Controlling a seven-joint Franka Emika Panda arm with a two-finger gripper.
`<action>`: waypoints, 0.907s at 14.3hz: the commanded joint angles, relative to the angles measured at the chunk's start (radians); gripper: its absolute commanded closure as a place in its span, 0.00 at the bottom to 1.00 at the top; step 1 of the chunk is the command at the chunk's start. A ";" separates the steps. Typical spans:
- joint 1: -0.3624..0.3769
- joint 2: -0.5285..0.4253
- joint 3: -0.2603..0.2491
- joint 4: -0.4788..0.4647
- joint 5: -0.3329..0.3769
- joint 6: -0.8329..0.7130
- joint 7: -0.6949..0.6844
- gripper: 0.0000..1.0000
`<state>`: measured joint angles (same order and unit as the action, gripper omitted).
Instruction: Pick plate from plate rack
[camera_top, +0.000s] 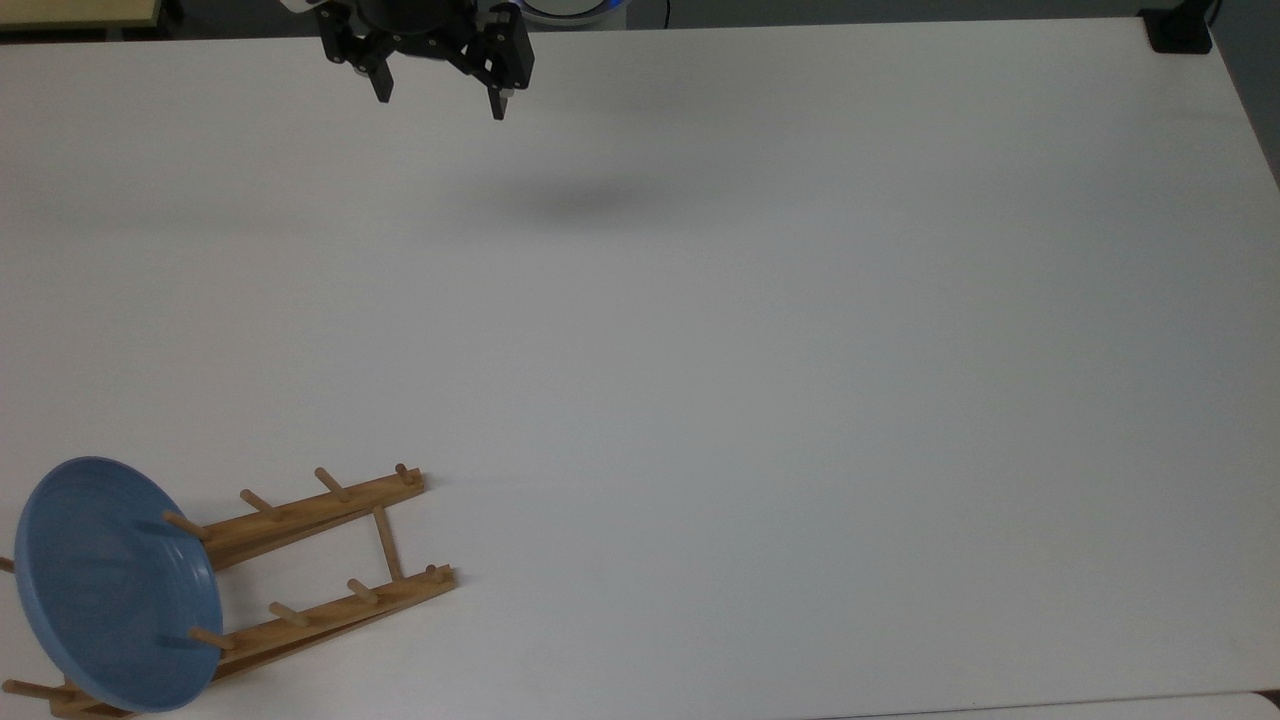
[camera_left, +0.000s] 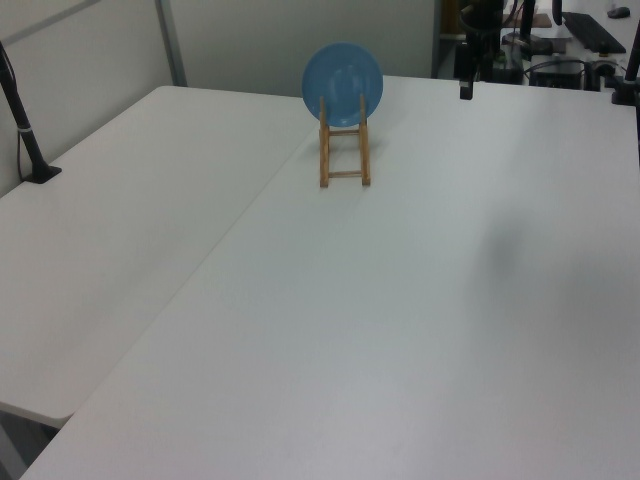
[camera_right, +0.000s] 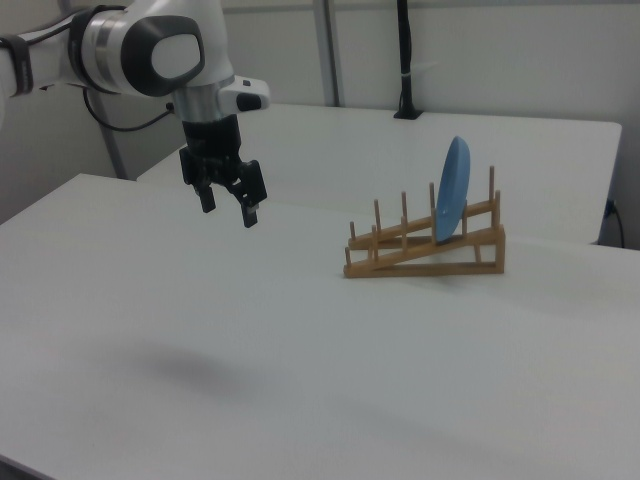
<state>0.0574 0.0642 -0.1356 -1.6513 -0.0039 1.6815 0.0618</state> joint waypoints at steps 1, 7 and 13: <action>-0.010 0.005 -0.005 0.030 0.056 -0.003 0.009 0.00; -0.014 0.008 -0.004 0.038 0.061 0.004 0.009 0.00; -0.018 0.019 -0.004 0.042 0.064 0.007 0.000 0.00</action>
<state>0.0412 0.0753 -0.1383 -1.6200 0.0354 1.6816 0.0624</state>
